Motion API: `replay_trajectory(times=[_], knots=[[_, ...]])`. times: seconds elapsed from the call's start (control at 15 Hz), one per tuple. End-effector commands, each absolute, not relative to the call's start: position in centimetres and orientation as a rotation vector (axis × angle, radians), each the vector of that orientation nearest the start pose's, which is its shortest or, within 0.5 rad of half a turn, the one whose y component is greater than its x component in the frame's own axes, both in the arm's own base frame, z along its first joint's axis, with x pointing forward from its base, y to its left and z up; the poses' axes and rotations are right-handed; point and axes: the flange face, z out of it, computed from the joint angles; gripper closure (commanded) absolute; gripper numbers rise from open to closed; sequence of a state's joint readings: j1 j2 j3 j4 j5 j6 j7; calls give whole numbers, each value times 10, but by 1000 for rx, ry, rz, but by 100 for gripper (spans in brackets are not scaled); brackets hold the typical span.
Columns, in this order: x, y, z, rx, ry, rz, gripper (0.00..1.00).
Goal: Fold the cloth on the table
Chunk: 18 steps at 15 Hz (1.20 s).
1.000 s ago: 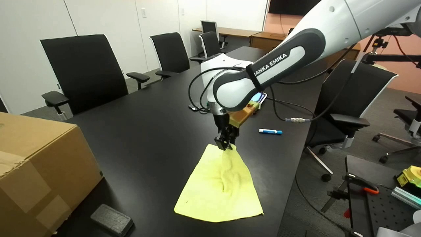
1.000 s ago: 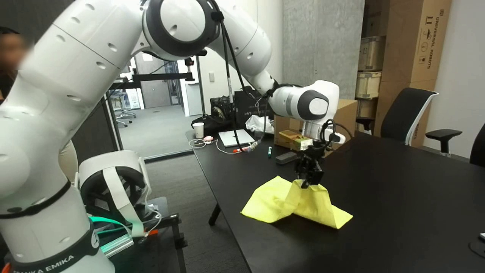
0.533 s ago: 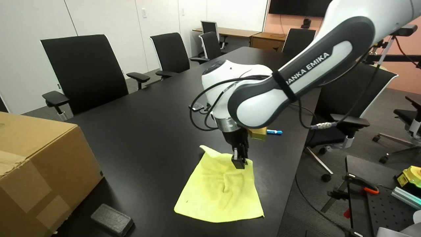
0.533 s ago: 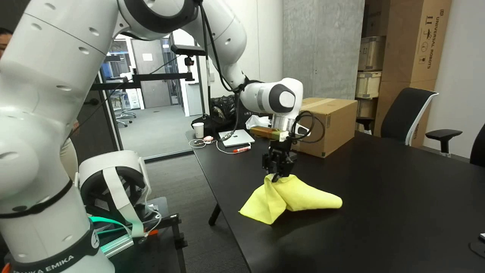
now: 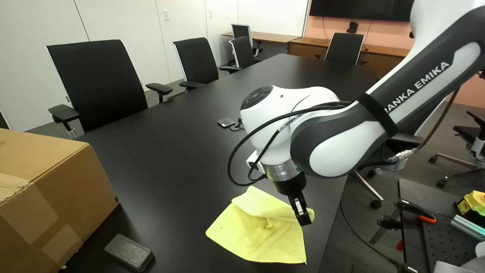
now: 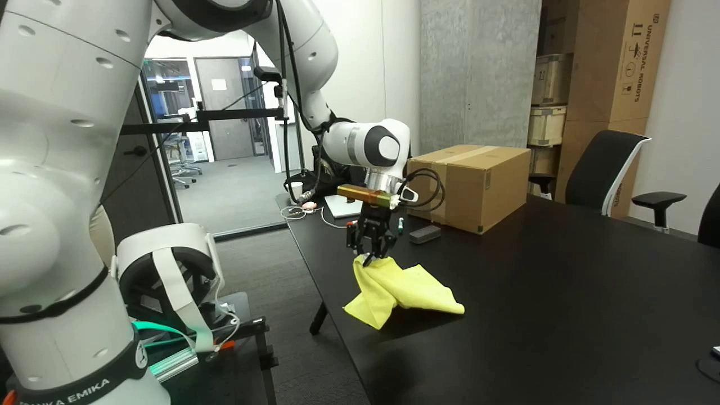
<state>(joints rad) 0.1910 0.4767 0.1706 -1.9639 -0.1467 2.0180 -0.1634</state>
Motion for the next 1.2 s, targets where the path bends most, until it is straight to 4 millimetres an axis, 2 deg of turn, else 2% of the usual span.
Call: replay_trajectory(times=[0.0, 0.2, 0.47, 0.53, 0.6, 0.73, 1.13], knots=[[546, 213, 201, -3029, -917, 639, 93], [559, 230, 192, -3056, -869, 626, 93], [561, 250, 165, -3055, -926, 690, 91], [559, 252, 162, -3052, -953, 706, 85], [559, 255, 158, -3045, -976, 729, 62], [557, 257, 154, -3032, -1019, 763, 58], [558, 258, 157, -3016, -1043, 821, 13]])
